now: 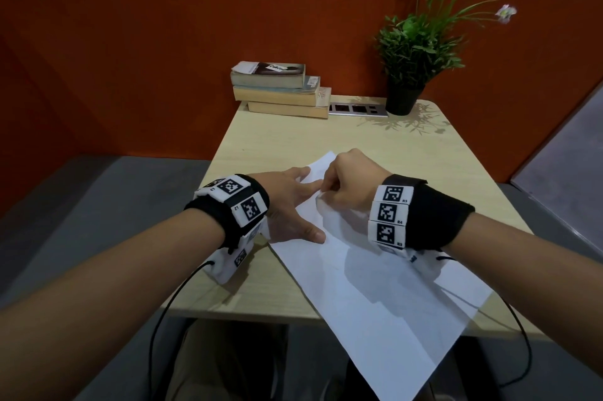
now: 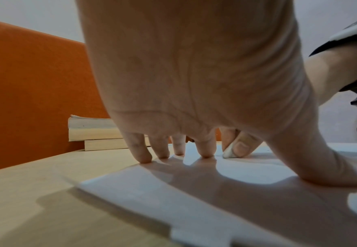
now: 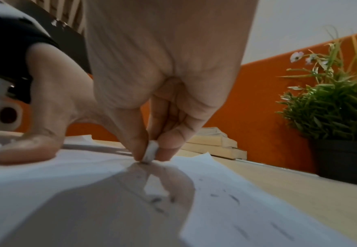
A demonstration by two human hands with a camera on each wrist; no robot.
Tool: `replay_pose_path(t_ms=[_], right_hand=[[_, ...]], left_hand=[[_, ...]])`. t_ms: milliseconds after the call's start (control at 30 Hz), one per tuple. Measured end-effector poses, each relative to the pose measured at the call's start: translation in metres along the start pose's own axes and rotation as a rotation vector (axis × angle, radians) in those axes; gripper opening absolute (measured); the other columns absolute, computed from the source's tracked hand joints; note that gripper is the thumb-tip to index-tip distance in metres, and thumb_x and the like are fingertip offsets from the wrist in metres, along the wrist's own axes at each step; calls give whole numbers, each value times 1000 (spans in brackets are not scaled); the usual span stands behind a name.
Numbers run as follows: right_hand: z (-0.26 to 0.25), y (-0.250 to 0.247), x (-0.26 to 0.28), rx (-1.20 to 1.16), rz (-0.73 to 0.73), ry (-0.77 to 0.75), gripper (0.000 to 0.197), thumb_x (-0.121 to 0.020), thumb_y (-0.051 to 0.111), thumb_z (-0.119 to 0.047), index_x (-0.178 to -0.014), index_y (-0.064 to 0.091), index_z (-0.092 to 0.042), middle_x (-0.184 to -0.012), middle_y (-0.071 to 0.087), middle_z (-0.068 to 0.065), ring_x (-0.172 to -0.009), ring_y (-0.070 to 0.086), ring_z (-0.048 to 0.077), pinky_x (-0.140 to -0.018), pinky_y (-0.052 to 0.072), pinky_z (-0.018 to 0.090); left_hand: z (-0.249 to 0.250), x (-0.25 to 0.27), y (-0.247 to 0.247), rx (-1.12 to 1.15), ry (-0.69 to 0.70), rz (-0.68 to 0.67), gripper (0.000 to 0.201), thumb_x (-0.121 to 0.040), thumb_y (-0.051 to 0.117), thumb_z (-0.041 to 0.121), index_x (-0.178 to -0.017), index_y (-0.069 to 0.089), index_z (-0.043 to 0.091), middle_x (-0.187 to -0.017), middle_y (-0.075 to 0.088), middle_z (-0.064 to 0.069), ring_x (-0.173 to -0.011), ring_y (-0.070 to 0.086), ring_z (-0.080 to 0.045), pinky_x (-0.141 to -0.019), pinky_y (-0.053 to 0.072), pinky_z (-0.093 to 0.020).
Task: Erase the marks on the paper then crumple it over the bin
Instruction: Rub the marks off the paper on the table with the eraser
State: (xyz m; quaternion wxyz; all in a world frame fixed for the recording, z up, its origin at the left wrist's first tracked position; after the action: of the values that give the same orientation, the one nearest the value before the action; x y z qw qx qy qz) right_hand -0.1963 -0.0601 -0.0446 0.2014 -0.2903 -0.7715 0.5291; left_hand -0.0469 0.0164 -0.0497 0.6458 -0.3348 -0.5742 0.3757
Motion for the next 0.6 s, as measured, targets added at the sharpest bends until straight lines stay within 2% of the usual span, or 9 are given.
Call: replay_pose_path(t_ms=[100, 133, 200, 300, 367, 433, 533, 600], right_hand=[[-7, 1, 13, -32, -65, -45, 9, -79, 72, -19, -82, 80, -15, -72, 71, -7, -62, 62, 1, -58, 49, 13], [-10, 1, 17, -27, -90, -58, 9, -80, 72, -20, -82, 80, -16, -72, 71, -7, -61, 61, -1, -55, 45, 9], [-9, -1, 17, -8, -93, -49, 9, -80, 72, -23, -81, 79, -17, -71, 71, -8, -61, 62, 1, -56, 47, 12], [0, -4, 1, 29, -11, 42, 8, -77, 70, -22, -75, 77, -19, -71, 68, -7, -66, 66, 14, -66, 61, 32], [2, -3, -4, 44, 23, 65, 8, -77, 69, -21, -75, 76, -19, -72, 67, -6, -68, 67, 17, -69, 62, 36], [0, -3, 1, 37, 11, 49, 9, -77, 68, -19, -76, 77, -18, -72, 69, -5, -68, 67, 16, -68, 61, 35], [-11, -2, 22, -8, -116, -22, 8, -80, 71, -19, -80, 79, -17, -71, 72, -7, -65, 66, 7, -61, 55, 20], [-14, -3, 26, 2, -153, -49, 7, -81, 72, -22, -80, 79, -19, -67, 70, -10, -62, 64, 3, -58, 50, 17]], left_hand=[[1, 2, 0, 0, 2, 3, 119, -69, 59, 85, -158, -7, 42, -166, -19, 8, -154, 1, -17, -122, 18, -41], [1, 2, 0, 0, -1, 4, 119, -69, 59, 86, -158, -6, 42, -166, -20, 9, -154, 0, -16, -121, 18, -41], [0, 0, 0, 0, -10, 3, 120, -68, 58, 86, -159, -6, 40, -166, -20, 9, -154, 0, -16, -120, 17, -41], [-1, -2, 2, -4, -23, -1, 121, -67, 57, 89, -158, -8, 42, -165, -21, 10, -154, 0, -17, -121, 18, -43], [0, -2, 2, 0, -30, -1, 122, -66, 57, 90, -158, -8, 42, -166, -20, 10, -154, 1, -17, -122, 19, -44], [2, 0, 1, -3, -32, -1, 120, -68, 57, 88, -158, -8, 41, -166, -20, 10, -154, 1, -17, -122, 19, -42], [5, 3, -1, -10, -35, -5, 119, -70, 59, 86, -159, -6, 39, -166, -21, 10, -154, 2, -17, -122, 21, -43], [5, 2, -1, -14, -40, -7, 120, -70, 58, 86, -159, -7, 39, -165, -22, 10, -154, 3, -17, -121, 21, -43]])
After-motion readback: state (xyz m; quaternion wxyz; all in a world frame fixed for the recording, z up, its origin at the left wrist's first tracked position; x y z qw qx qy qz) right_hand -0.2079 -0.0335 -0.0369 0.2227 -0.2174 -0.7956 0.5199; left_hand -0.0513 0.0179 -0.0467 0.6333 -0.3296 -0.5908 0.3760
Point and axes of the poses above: each hand's wrist, its own x-axis away from the middle knuckle, its own y-axis out of the palm, z = x × y, the point moved 1 cm from there along -x, towards the middle knuckle
